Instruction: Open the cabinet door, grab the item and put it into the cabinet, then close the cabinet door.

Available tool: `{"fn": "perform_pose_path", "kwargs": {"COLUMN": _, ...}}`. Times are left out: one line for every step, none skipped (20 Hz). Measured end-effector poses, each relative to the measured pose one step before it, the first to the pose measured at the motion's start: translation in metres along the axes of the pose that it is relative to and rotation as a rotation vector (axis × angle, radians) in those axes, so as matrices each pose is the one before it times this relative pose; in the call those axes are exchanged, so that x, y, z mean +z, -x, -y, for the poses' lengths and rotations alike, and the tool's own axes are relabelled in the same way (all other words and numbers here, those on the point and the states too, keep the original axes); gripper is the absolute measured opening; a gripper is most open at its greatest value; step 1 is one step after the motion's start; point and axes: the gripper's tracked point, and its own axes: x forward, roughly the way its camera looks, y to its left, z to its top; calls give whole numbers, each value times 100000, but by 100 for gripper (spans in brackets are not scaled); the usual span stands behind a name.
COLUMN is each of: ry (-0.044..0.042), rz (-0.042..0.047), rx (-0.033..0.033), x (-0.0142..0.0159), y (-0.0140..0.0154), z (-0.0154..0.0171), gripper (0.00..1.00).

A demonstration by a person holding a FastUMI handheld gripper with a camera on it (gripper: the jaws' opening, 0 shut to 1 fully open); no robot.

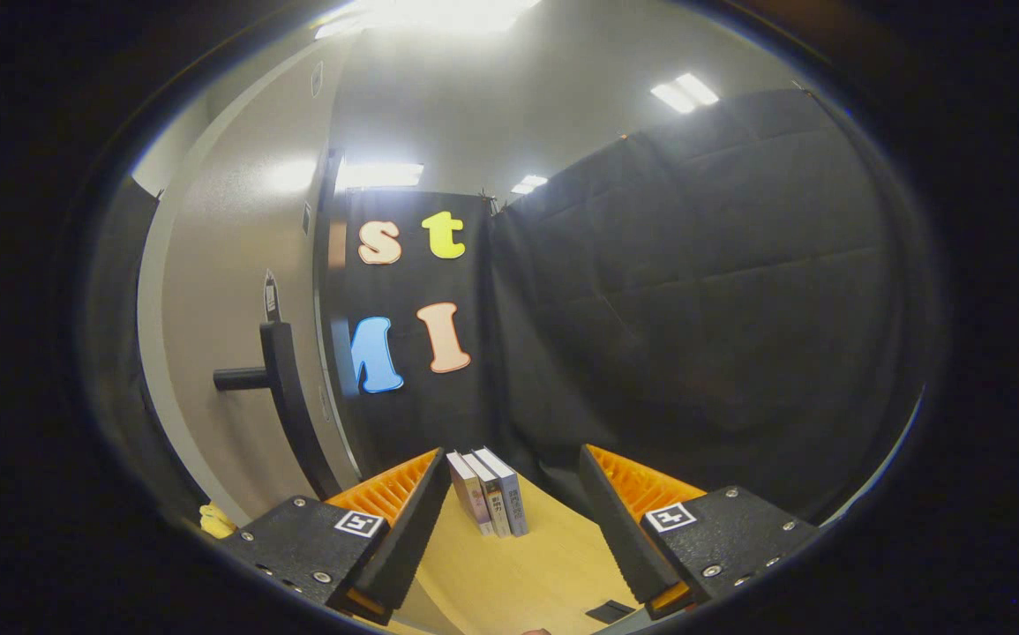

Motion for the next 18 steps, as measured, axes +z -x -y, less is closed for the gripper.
{"fn": "perform_pose_path", "kwargs": {"ry": 601, "rz": 644, "rx": -3, "x": 196, "y": 183, "z": -113, "gripper": 92}}
{"fn": "perform_pose_path", "kwargs": {"ry": 1494, "rz": 914, "rx": -245, "x": 241, "y": 93, "z": -72, "gripper": 92}}
{"fn": "perform_pose_path", "kwargs": {"ry": 2502, "rz": 1473, "rx": -455, "x": 358, "y": 142, "z": -129, "gripper": 92}}
{"fn": "perform_pose_path", "kwargs": {"ry": 2663, "rz": 1152, "rx": -468, "x": 136, "y": 214, "z": -199, "gripper": 92}}
{"fn": "perform_pose_path", "kwargs": {"ry": 645, "rz": 858, "rx": 96, "x": 329, "y": 235, "z": -383, "gripper": 92}}
{"fn": "perform_pose_path", "kwargs": {"ry": -722, "rz": -346, "rx": 1033, "x": -33, "y": 278, "z": -547, "gripper": 92}}
{"fn": "perform_pose_path", "kwargs": {"ry": -772, "rz": -423, "rx": 1661, "x": -92, "y": 239, "z": -529, "gripper": 91}}
{"fn": "perform_pose_path", "kwargs": {"ry": -524, "rz": -50, "rx": 1384, "x": 16, "y": 259, "z": -520, "gripper": 91}}
{"fn": "perform_pose_path", "kwargs": {"ry": 33, "rz": 17, "rx": 814, "x": 63, "y": 255, "z": -449, "gripper": 91}}
{"fn": "perform_pose_path", "kwargs": {"ry": 652, "rz": 91, "rx": 613, "x": -18, "y": 182, "z": -399, "gripper": 91}}
{"fn": "perform_pose_path", "kwargs": {"ry": 319, "rz": 96, "rx": 363, "x": 43, "y": 247, "z": -425, "gripper": 91}}
{"fn": "perform_pose_path", "kwargs": {"ry": 53, "rz": -26, "rx": 950, "x": 34, "y": 235, "z": -513, "gripper": 91}}
{"fn": "perform_pose_path", "kwargs": {"ry": -344, "rz": -289, "rx": 1246, "x": 14, "y": 232, "z": -563, "gripper": 91}}
{"fn": "perform_pose_path", "kwargs": {"ry": -247, "rz": -147, "rx": 1346, "x": -44, "y": 222, "z": -623, "gripper": 91}}
{"fn": "perform_pose_path", "kwargs": {"ry": 206, "rz": -15, "rx": 1498, "x": 11, "y": 207, "z": -718, "gripper": 91}}
{"fn": "perform_pose_path", "kwargs": {"ry": 311, "rz": 98, "rx": 1632, "x": -43, "y": 89, "z": -823, "gripper": 91}}
{"fn": "perform_pose_path", "kwargs": {"ry": 202, "rz": -165, "rx": 1971, "x": 26, "y": 201, "z": -872, "gripper": 91}}
{"fn": "perform_pose_path", "kwargs": {"ry": -78, "rz": -81, "rx": 2119, "x": -47, "y": 208, "z": -1001, "gripper": 91}}
